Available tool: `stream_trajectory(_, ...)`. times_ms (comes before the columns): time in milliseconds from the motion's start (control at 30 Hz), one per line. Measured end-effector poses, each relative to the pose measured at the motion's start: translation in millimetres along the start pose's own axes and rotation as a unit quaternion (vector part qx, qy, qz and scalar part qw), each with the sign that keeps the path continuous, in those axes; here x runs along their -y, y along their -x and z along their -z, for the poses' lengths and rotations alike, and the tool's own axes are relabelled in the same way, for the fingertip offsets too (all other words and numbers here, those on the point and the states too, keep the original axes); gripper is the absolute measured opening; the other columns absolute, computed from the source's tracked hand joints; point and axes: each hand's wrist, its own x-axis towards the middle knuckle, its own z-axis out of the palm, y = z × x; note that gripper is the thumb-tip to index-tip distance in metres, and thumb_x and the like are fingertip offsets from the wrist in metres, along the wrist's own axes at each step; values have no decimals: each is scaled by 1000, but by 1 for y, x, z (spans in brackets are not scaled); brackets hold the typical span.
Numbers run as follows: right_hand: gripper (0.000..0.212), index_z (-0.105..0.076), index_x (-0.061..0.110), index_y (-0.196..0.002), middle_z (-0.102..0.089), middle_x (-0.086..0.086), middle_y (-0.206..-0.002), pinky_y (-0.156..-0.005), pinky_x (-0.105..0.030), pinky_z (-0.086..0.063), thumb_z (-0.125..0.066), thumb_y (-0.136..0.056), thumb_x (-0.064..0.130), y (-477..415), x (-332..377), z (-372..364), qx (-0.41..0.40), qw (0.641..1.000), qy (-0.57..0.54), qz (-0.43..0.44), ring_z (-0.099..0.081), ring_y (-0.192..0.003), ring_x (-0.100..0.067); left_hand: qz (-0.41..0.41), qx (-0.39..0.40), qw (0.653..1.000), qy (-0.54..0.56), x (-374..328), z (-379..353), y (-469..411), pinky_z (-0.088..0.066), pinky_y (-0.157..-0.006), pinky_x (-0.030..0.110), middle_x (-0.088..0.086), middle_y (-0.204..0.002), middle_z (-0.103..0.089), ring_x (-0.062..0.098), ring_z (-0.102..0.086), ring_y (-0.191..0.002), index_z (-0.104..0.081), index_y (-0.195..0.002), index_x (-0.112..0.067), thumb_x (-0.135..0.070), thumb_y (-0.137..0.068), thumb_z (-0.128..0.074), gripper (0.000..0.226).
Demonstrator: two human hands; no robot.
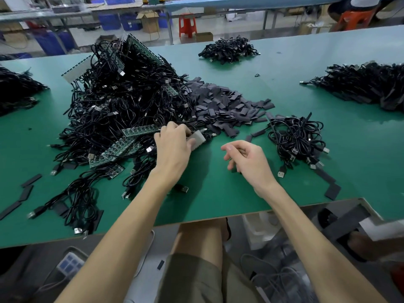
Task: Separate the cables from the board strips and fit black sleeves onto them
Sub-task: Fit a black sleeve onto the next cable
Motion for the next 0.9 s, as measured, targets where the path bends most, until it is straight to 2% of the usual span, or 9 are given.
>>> stream_trajectory(100, 9, -71, 13, -106, -68, 2, -85, -57, -18, -45, -64, -102, 15, 0, 1, 0, -1, 1000, -16, 1, -63, -66, -11, -29, -3, 996, 85, -8, -1, 7, -41, -99, 44, -1, -103, -56, 25, -55, -104, -74, -100, -18, -25, -90, -77, 13)
stream_trajectory(200, 18, -69, 22, -114, -66, 1, -101, -57, -23, -51, -70, -97, 17, 0, 2, 1, 13, 999, 20, 28, -63, -81, -8, -61, 27, 989, 135, -15, -5, 14, -45, -96, 43, -3, -100, -55, 22, -56, -101, -74, -95, -17, -26, -88, -79, 12)
stream_trajectory(267, 20, -68, 21, -113, -67, 1, -101, -58, -23, -52, -73, -95, 14, 0, 1, 1, 24, 999, 30, 34, -65, -81, -7, -71, 26, 988, 137, -19, -8, 19, -44, -95, 42, -4, -99, -54, 22, -54, -102, -75, -94, -17, -26, -87, -80, 12)
stream_trajectory(367, 17, -69, 19, -107, -71, 2, -96, -62, -21, -51, -75, -93, 11, -2, -2, 1, 15, 998, 47, 36, -68, -75, -10, -77, 29, 990, 111, -21, -11, 23, -35, -92, 37, -5, -100, -53, 22, -51, -106, -74, -97, -18, -30, -89, -78, 15)
stream_trajectory(433, 16, -69, 20, -105, -73, -3, -95, -70, -27, -56, -75, -92, 11, -3, -5, -1, 18, 996, 81, 38, -68, -74, -12, -76, 36, 992, 95, -22, -11, 24, -20, -84, 30, -6, -103, -53, 18, -47, -108, -73, -99, -22, -35, -89, -76, 16)
stream_trajectory(500, 14, -71, 16, -102, -72, -9, -91, -70, -29, -58, -75, -92, 8, -4, -6, 0, 14, 996, 79, 33, -65, -70, -11, -65, 36, 993, 88, -22, -12, 25, -13, -77, 29, -7, -103, -51, 17, -45, -109, -73, -97, -26, -37, -88, -76, 14)
stream_trajectory(667, 10, -70, 11, -95, -71, -15, -88, -69, -31, -61, -75, -91, 3, -3, -7, 2, 16, 997, 60, 35, -64, -72, -13, -40, 40, 997, 54, -29, -15, 27, -14, -82, 33, -7, -100, -49, 19, -40, -109, -70, -90, -30, -45, -88, -72, 15)
stream_trajectory(833, 7, -70, 4, -95, -72, -19, -88, -69, -33, -61, -74, -90, 1, -2, -7, 1, 13, 997, 63, 35, -63, -71, -15, -5, 53, 993, 103, -33, -14, 27, -9, -72, 34, -14, -87, -47, 13, -50, -94, -61, -76, -33, -41, -85, -76, 19)
stream_trajectory(900, 5, -69, 5, -92, -71, -13, -81, -67, -31, -60, -75, -91, 4, -3, -7, 1, -1, 995, 87, 44, -63, -67, -14, 0, 44, 993, 108, -36, -15, 29, -8, -70, 33, -12, -89, -49, 14, -51, -92, -61, -75, -32, -41, -84, -77, 20)
